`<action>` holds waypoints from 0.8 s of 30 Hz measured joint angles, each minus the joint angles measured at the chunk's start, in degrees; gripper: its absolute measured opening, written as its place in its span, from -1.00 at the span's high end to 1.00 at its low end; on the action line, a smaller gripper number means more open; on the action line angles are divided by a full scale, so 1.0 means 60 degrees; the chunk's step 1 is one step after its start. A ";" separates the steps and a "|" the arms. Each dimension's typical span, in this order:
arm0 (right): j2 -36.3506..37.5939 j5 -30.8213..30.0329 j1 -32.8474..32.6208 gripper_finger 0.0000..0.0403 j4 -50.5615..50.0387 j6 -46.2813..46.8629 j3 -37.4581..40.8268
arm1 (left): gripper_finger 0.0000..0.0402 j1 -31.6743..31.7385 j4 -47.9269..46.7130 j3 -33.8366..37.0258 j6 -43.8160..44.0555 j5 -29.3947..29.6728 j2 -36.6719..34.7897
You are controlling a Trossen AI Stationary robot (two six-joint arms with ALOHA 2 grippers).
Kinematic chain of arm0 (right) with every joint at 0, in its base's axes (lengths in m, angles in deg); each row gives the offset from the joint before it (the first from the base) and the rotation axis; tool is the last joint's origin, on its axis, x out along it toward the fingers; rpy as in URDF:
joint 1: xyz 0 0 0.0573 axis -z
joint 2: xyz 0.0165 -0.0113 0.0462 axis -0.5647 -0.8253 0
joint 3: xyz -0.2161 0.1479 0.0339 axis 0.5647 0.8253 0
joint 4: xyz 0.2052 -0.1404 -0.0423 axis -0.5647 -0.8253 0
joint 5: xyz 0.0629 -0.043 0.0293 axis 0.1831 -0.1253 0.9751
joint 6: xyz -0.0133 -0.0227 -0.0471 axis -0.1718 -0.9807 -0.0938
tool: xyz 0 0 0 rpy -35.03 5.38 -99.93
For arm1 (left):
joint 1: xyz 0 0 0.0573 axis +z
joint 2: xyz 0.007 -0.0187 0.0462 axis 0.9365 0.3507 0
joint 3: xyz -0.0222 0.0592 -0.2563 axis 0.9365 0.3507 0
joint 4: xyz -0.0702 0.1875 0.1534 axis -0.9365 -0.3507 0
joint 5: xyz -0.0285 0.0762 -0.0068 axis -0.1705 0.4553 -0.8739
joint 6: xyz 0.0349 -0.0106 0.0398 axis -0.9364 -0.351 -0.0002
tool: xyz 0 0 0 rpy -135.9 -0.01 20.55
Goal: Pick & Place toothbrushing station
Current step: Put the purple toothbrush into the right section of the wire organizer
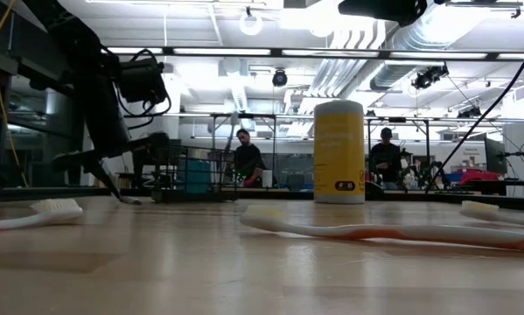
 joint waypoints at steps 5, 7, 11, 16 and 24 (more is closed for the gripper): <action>0.0000 0.0002 0.0000 -0.25 0.0003 0.0000 0.0000 | 0.19 -0.0096 -0.0032 0.0004 0.0012 0.0027 0.0000; 0.0000 0.0002 0.0000 -0.25 0.0003 0.0004 0.0000 | 0.19 -0.0096 -0.0028 0.0004 0.0005 0.0043 0.0000; 0.0000 0.0005 0.0000 -0.25 0.0003 0.0004 0.0000 | 0.19 -0.0142 -0.0018 0.0004 -0.0099 0.0176 0.0000; 0.0000 0.0005 0.0000 -0.25 -0.0005 0.0004 0.0000 | 0.19 -0.0179 -0.0024 0.0006 -0.0219 0.0200 -0.0010; 0.0000 0.0005 0.0000 -0.25 -0.0054 0.0007 0.0000 | 0.19 -0.0216 -0.0106 0.0052 -0.0429 0.0206 -0.0610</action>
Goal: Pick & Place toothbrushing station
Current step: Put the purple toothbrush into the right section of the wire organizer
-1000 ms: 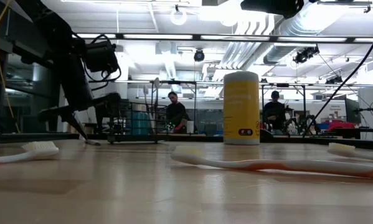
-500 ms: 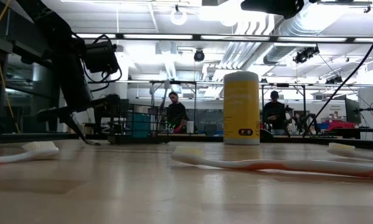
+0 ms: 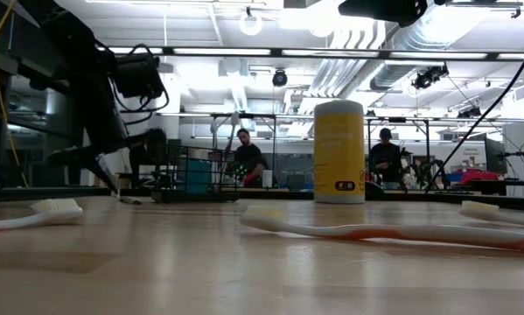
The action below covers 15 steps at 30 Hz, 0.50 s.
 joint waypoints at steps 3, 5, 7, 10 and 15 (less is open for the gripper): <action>0.0000 0.0000 0.0000 -0.25 -0.0001 0.0000 0.0000 | 0.19 -0.0004 0.0039 -0.0005 -0.0189 0.0005 -0.0193; 0.0000 0.0000 0.0000 -0.25 -0.0001 0.0000 0.0000 | 0.19 -0.0007 0.0041 -0.0006 -0.0228 0.0046 -0.0250; 0.0000 0.0000 0.0000 -0.25 0.0002 0.0004 0.0000 | 0.19 0.0018 0.0062 -0.0012 -0.0221 0.0122 -0.0257; 0.0000 0.0000 0.0000 -0.25 0.0002 0.0004 0.0000 | 0.19 0.0105 0.0036 -0.0012 -0.0217 0.0257 -0.0257; 0.0000 0.0004 0.0000 -0.25 -0.0001 0.0005 0.0000 | 0.19 0.0208 -0.0025 -0.0016 -0.0214 0.0256 -0.0257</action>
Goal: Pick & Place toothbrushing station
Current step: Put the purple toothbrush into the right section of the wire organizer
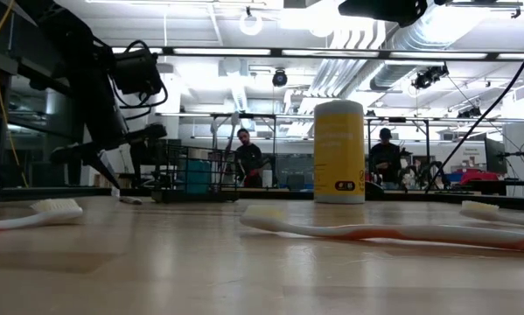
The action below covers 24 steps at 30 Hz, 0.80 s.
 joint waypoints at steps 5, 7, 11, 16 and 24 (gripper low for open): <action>0.0000 0.0000 0.0000 -0.25 0.0004 -0.0001 0.0000 | 0.19 -0.0002 -0.0312 -0.0014 0.0159 0.0073 0.0000; 0.0000 0.0000 0.0000 -0.25 0.0000 -0.0001 0.0000 | 0.19 -0.0045 -0.0519 -0.0014 0.0333 0.0092 0.0003; 0.0000 -0.0002 0.0000 -0.25 0.0004 0.0000 0.0000 | 0.19 -0.0141 -0.0561 -0.0015 0.0495 0.0141 0.0191; 0.0000 0.0000 0.0000 -0.25 0.0033 0.0002 0.0000 | 0.19 -0.0164 -0.0515 -0.0029 0.0842 0.0149 0.0579; 0.0000 0.0000 0.0000 -0.25 0.0069 -0.0001 0.0000 | 0.19 -0.0171 -0.0356 -0.0030 0.1054 0.0274 0.1040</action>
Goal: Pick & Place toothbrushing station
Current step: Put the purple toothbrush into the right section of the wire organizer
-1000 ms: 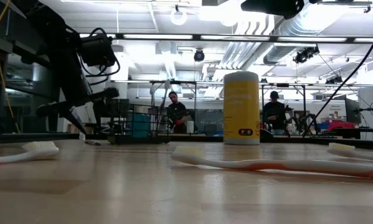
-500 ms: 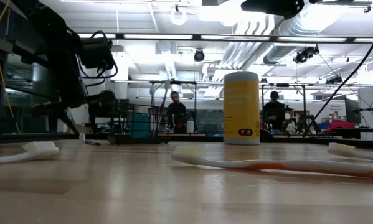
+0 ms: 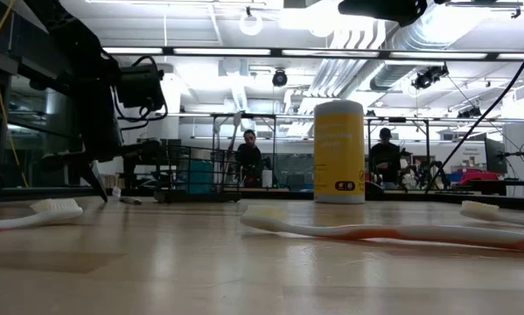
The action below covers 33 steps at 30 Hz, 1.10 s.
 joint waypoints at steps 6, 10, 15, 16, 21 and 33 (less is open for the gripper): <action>0.0000 0.0000 0.0000 -0.25 0.0007 0.0000 0.0000 | 0.19 -0.0003 0.0130 -0.0003 -0.0008 0.0170 0.0097; 0.0000 0.0000 0.0000 -0.25 0.0007 0.0000 0.0000 | 0.19 -0.0095 0.0143 -0.0003 -0.0013 0.0339 0.0108; 0.0000 0.0000 0.0000 -0.25 0.0007 0.0000 0.0000 | 0.19 0.0033 0.0156 0.0001 -0.0138 0.0464 0.0119; 0.0000 0.0000 0.0000 -0.25 0.0007 0.0000 0.0000 | 0.19 0.0075 0.0142 0.0001 -0.0207 0.0505 0.0129; 0.0000 0.0003 0.0000 -0.25 0.0007 0.0000 0.0000 | 0.19 0.0171 -0.0043 -0.0003 -0.0282 0.0255 0.0155; 0.0000 0.0004 -0.0001 -0.25 0.0007 0.0000 0.0000 | 0.19 0.0095 -0.0311 -0.0014 -0.0439 -0.0446 0.0137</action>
